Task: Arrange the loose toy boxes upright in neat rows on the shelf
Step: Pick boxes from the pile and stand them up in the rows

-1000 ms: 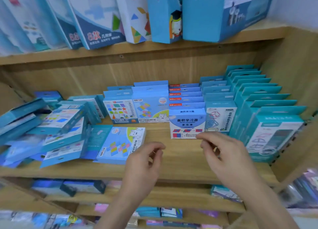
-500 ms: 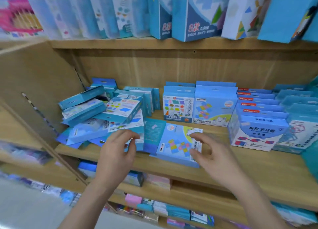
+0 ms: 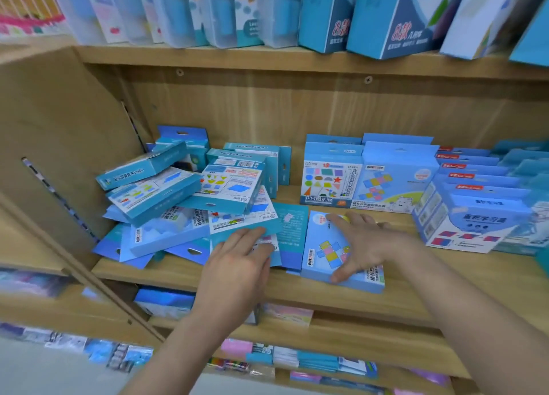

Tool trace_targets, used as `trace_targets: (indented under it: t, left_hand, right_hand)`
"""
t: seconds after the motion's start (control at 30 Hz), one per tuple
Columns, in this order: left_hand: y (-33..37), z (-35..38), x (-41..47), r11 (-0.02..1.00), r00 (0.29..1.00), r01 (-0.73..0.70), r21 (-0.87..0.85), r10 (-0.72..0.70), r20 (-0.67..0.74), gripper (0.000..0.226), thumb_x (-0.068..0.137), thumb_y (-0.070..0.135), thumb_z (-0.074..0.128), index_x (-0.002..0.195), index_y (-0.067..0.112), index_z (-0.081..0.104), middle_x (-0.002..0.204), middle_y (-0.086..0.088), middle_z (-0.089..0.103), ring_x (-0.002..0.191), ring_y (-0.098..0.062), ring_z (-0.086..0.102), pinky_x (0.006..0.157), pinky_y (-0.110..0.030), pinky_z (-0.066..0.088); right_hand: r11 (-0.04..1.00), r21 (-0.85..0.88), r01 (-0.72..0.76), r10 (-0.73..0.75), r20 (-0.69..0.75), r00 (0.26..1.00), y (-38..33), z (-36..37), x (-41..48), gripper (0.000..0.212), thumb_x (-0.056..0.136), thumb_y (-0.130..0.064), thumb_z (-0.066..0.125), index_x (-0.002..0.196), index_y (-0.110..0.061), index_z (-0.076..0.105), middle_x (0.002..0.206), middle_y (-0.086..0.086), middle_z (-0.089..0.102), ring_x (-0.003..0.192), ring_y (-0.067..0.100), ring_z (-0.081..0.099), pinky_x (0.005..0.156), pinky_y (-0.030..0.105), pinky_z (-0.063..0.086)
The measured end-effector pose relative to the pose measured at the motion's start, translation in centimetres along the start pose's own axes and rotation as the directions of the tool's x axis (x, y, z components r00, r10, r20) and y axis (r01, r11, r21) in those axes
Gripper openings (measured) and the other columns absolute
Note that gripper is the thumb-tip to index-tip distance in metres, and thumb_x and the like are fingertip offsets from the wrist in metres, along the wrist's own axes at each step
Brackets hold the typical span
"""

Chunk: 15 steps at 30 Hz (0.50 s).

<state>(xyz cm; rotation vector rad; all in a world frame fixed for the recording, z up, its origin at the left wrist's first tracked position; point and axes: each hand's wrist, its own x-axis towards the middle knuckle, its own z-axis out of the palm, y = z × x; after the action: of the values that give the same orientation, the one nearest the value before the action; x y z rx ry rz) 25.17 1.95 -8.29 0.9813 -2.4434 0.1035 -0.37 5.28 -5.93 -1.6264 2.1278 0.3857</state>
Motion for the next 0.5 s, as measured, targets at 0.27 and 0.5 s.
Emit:
trace_targets:
  t: [0.27, 0.5]
  left_hand:
    - [5.0, 3.3, -0.8, 0.977, 0.974, -0.166, -0.131, 0.183, 0.131, 0.01, 0.076, 0.025, 0.058, 0.081, 0.02, 0.066, 0.081, 0.005, 0.064, 0.076, -0.02, 0.056, 0.057, -0.032, 0.051]
    - [10.5, 5.6, 0.8, 0.927, 0.942, 0.196, -0.321, -0.087, 0.324, 0.067, 0.088, 0.055, 0.025, 0.14, 0.014, 0.033, 0.1, -0.007, 0.066, 0.104, -0.026, 0.056, 0.078, -0.033, 0.046]
  right_hand:
    - [0.986, 0.004, -0.169, 0.168, -0.155, 0.974, 1.3, 3.3, -4.1, 0.127, 0.05, -0.09, 0.05, 0.148, -0.024, 0.004, 0.142, 0.014, 0.028, 0.131, 0.033, 0.029, 0.106, 0.044, 0.024]
    - [0.922, 0.277, -0.272, 0.355, -0.318, 0.879, 2.7, 5.6, -5.9, 0.099, 0.067, -0.087, 0.037, 0.141, -0.022, 0.028, 0.124, 0.012, 0.048, 0.119, 0.032, 0.047, 0.097, 0.039, 0.037]
